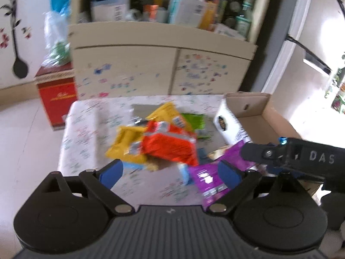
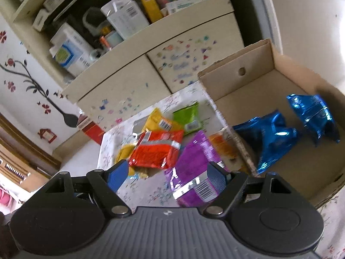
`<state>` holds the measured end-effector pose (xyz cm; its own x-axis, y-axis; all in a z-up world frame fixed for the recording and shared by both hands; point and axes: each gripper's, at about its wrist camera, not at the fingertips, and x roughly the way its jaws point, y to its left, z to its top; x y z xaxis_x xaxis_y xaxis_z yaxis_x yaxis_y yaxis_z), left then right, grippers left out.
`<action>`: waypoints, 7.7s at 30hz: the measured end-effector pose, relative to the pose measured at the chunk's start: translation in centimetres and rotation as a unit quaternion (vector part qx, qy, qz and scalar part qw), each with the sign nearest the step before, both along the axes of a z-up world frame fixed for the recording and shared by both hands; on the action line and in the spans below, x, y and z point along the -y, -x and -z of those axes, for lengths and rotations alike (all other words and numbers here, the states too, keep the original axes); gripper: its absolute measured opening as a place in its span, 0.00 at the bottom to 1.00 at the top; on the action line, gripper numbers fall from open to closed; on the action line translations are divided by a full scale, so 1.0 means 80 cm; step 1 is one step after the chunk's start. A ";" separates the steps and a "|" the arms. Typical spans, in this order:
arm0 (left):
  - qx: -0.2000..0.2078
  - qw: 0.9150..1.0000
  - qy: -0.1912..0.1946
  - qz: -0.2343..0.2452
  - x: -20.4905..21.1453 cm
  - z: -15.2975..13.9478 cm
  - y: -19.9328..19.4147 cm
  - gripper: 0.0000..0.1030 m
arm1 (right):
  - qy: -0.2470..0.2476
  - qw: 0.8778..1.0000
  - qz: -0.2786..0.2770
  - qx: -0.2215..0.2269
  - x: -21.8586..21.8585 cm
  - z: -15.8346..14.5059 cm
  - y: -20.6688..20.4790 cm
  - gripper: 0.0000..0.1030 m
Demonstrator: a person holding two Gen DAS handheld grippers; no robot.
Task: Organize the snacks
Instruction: 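Lower the left tool toward the pink snack bag on the floor, then grasp the pink 'America' snack bag from the floor with the left tool, then lift the pink bag with the left tool back up over the table, then close the right tool on the purple snack bag while the left tool holds the pink bag, then lift the purple bag with the right tool while the left tool holds the pink bag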
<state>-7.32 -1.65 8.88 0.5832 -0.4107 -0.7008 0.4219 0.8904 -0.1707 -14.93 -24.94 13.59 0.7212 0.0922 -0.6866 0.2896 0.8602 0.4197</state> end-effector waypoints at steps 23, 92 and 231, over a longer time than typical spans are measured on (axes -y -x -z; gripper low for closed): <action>-0.155 0.975 -0.042 -0.152 -0.211 0.048 -0.123 0.93 | 0.026 0.981 -0.187 -0.052 -0.203 0.039 -0.075 0.82; -0.380 0.796 0.096 -0.460 -0.364 0.470 -0.206 0.41 | 0.051 0.946 -0.314 -0.069 -0.289 0.117 -0.160 0.86; -0.050 0.998 -0.006 -0.042 0.020 0.039 -0.069 0.38 | -0.043 0.997 0.010 -0.065 -0.016 0.046 -0.034 0.28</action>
<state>-1.78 -3.29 5.76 0.5415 -0.3550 -0.7620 0.3278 0.9239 -0.1975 -12.20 -23.67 9.91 0.6284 0.1408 -0.7650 0.3639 0.8160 0.4491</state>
